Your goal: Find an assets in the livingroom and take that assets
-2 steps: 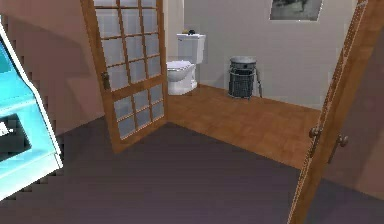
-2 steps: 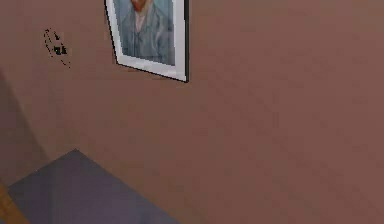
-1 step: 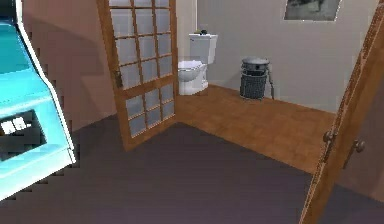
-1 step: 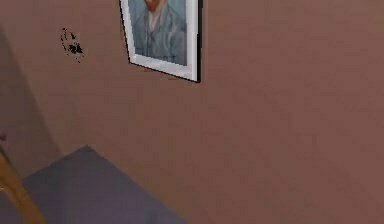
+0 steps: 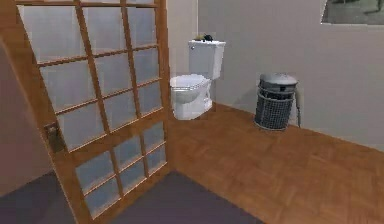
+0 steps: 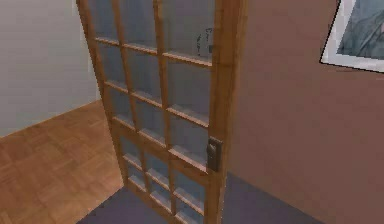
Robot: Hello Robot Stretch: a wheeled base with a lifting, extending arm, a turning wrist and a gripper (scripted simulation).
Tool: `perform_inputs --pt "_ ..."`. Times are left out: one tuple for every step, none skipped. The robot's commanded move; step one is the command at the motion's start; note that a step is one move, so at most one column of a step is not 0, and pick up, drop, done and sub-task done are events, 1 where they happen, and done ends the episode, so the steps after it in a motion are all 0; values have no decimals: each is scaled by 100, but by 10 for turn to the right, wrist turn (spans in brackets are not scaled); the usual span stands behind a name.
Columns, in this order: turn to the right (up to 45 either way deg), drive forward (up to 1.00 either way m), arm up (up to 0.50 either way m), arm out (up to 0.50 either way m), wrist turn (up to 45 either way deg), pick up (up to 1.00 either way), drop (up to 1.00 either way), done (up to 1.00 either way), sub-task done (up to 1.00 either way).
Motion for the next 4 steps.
perform_inputs --pt "0 20 0 0 0 0 0 0 0" --pt "360 0 0 0 0 0 0 0 0" --pt "0 100 0 0 0 0 0 0 0" --pt "30 0 0 0 0 0 0 0 0"
